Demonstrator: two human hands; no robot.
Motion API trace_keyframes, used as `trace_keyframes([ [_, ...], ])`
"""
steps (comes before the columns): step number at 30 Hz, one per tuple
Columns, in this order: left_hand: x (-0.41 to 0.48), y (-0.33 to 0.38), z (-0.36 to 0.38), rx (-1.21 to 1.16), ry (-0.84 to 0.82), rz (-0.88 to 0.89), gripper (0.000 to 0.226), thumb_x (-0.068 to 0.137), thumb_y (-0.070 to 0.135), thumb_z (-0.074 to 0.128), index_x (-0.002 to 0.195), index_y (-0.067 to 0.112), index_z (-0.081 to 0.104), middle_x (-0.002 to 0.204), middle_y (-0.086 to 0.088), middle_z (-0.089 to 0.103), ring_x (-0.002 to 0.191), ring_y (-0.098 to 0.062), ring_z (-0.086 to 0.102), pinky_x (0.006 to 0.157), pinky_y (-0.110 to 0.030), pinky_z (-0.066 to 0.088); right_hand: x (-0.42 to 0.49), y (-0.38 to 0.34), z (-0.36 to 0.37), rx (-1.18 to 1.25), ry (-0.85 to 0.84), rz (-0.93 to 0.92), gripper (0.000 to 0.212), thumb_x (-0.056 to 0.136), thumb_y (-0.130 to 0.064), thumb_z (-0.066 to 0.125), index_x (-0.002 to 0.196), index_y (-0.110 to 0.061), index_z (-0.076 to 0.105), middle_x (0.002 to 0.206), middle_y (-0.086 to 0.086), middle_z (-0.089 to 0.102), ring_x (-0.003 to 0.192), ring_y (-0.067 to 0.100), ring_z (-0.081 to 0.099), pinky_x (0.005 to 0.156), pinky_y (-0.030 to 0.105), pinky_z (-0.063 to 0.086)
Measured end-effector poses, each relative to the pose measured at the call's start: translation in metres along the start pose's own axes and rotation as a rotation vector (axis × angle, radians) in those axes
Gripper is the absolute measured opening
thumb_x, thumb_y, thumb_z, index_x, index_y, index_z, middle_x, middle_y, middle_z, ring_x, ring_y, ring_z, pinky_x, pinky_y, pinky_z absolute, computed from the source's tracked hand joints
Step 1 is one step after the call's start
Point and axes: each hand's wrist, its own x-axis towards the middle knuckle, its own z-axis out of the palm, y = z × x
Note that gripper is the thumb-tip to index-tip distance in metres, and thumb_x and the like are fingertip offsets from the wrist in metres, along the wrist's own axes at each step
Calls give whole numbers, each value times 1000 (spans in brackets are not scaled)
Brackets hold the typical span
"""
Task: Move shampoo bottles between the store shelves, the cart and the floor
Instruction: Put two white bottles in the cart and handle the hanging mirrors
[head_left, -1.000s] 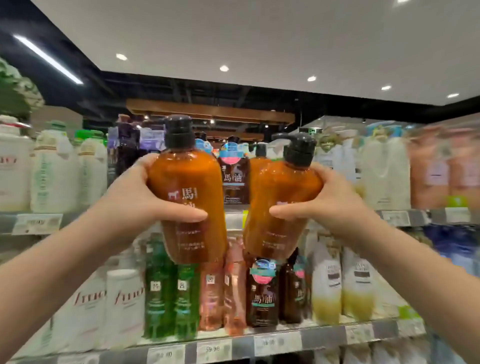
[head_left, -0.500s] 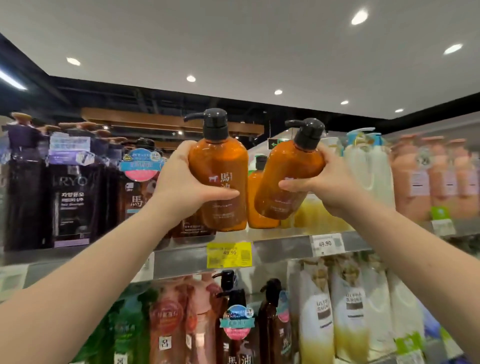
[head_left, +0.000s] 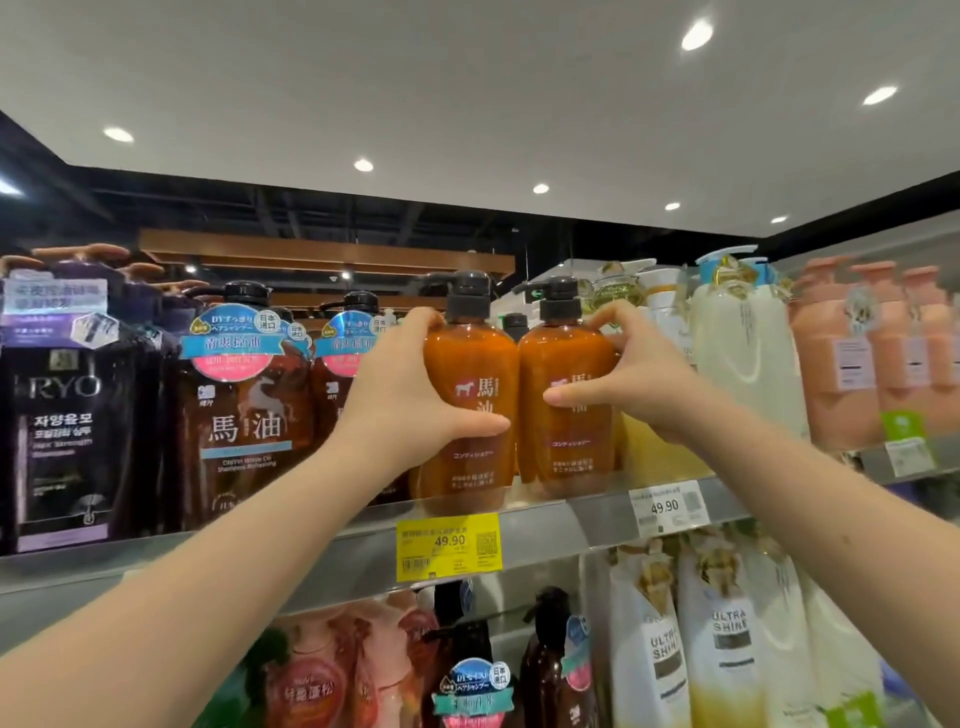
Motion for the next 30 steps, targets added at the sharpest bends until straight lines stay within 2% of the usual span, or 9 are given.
trace_keyframes([
  [3,1,-1,1,201,44,13,99,56,69,75,137,26,36,135,3,45,124,-20,43,96,-40,44,5,-4,-3,-204,27,-64,78,58,-46,84,120,-30,40,115,-6,49,103,18,52,77,32,51],
  [5,4,-2,-1,509,128,70,99,56,84,60,134,27,41,135,1,35,127,-23,29,103,-46,33,9,-6,-5,-367,56,-117,82,58,-50,83,126,-24,46,122,-2,48,110,20,50,84,35,51],
  [7,9,-4,-3,654,129,67,100,54,91,49,131,27,45,139,0,25,130,-27,18,107,-52,24,13,-8,-7,-487,50,-129,88,58,-55,80,132,-21,47,131,2,46,119,24,47,93,41,50],
  [10,15,-10,-3,708,87,53,105,52,96,38,134,31,43,151,1,8,140,-32,-1,111,-62,7,18,-7,-7,-577,-12,-120,90,64,-57,76,139,-19,43,137,4,44,125,25,43,97,41,45],
  [13,14,-14,-5,766,55,76,112,49,99,27,140,35,37,156,3,-2,142,-33,-15,108,-67,-6,21,-7,-4,-616,-49,-110,88,67,-58,73,140,-19,42,136,5,44,124,25,44,96,40,45],
  [17,18,-25,-21,834,-109,73,127,37,100,31,148,42,10,156,6,-22,139,-32,-31,102,-69,-15,24,-8,-3,-655,-73,-103,88,67,-60,72,139,-18,43,133,5,46,121,24,46,93,37,46],
  [20,23,-28,-26,883,-174,94,130,35,98,38,148,43,4,157,7,-23,138,-32,-34,101,-70,-16,25,-12,-5,-698,-101,-112,88,65,-60,74,137,-19,44,130,4,48,118,23,47,90,33,45],
  [27,28,-28,-18,966,-144,100,129,38,100,36,149,42,4,159,4,-19,138,-35,-33,99,-72,-17,24,-15,-6,-694,-119,-117,84,66,-55,75,136,-19,45,129,4,50,117,22,49,84,27,42],
  [30,28,-25,-15,994,-143,101,129,40,100,36,149,41,2,159,2,-17,140,-35,-30,99,-72,-17,24,-14,-5,-685,-116,-108,85,67,-55,76,136,-19,44,131,4,49,119,23,48,90,31,44],
])
